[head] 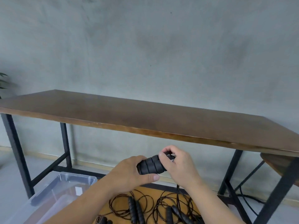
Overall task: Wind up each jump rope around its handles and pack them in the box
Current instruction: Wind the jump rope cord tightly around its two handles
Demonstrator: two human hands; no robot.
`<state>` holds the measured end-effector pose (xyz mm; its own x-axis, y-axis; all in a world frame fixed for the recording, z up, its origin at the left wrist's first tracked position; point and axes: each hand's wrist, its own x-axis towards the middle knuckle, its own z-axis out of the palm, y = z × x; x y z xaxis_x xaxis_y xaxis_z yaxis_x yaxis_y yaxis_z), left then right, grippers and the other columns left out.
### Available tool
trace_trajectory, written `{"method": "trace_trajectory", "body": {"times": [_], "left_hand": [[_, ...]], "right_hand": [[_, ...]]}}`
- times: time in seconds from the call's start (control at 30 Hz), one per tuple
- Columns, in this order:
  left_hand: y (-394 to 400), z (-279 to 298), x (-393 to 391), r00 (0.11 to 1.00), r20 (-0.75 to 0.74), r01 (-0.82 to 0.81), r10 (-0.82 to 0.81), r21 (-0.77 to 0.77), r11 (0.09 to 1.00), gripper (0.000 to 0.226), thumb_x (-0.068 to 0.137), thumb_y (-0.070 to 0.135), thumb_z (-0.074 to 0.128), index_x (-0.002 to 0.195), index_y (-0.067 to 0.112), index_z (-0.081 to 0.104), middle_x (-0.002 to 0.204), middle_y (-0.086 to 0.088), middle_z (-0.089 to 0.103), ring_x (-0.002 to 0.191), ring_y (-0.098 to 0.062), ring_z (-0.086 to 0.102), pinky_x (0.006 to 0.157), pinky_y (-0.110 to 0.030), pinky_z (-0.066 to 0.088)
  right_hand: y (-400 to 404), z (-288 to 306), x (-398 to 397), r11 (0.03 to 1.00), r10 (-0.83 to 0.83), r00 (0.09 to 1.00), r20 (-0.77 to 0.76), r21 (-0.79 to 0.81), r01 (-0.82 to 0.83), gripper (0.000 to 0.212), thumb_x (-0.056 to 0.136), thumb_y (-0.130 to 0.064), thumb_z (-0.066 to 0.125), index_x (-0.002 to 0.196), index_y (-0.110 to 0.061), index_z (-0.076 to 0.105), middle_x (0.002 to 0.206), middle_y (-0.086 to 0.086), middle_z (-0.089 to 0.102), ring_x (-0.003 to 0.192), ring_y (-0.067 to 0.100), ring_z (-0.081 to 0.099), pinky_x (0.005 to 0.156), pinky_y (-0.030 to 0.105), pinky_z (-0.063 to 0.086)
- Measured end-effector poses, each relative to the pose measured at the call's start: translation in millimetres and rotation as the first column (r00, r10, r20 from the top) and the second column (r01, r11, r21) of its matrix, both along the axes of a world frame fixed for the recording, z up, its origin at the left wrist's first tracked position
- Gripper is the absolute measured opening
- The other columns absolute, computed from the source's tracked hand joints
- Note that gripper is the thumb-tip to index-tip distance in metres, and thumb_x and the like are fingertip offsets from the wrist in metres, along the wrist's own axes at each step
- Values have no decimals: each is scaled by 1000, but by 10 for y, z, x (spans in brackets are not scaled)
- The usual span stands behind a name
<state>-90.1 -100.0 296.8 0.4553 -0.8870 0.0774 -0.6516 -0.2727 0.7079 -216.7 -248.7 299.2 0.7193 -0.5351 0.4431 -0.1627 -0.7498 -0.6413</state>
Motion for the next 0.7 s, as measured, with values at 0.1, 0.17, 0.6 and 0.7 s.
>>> {"method": "trace_trajectory", "body": {"times": [0.1, 0.17, 0.6, 0.7], "left_hand": [[41, -105, 176, 996, -77, 34, -33, 19, 999, 59, 70, 75, 66, 117, 41, 54, 100, 13, 66, 91, -4, 61, 77, -17, 47], [55, -167, 262, 988, -142, 58, -54, 17, 998, 60, 70, 75, 67, 118, 41, 54, 100, 13, 67, 91, -2, 62, 79, -18, 49], [56, -224, 520, 985, -94, 148, -143, 45, 988, 47, 80, 60, 70, 118, 37, 53, 102, 14, 63, 93, -3, 59, 78, -18, 48], [26, -211, 450, 986, -62, 159, -157, 39, 986, 50, 81, 64, 66, 120, 37, 52, 102, 13, 63, 93, -3, 59, 79, -18, 48]], "right_hand": [[65, 2, 146, 999, -34, 998, 47, -18, 35, 10, 91, -33, 58, 94, -26, 65, 89, -10, 63, 89, 6, 58, 68, 20, 56], [80, -18, 220, 999, -38, 999, 39, -19, 39, 9, 91, -31, 59, 93, -26, 66, 88, -11, 64, 88, 6, 58, 66, 18, 55], [121, 33, 491, 824, -217, 973, -80, 520, 227, 48, 104, -50, 27, 98, -25, 67, 95, -7, 64, 92, 6, 57, 68, 22, 44], [97, 36, 485, 825, -286, 957, -51, 494, 273, 50, 105, -45, 30, 86, -20, 69, 88, -3, 66, 88, 12, 59, 69, 25, 46]]}}
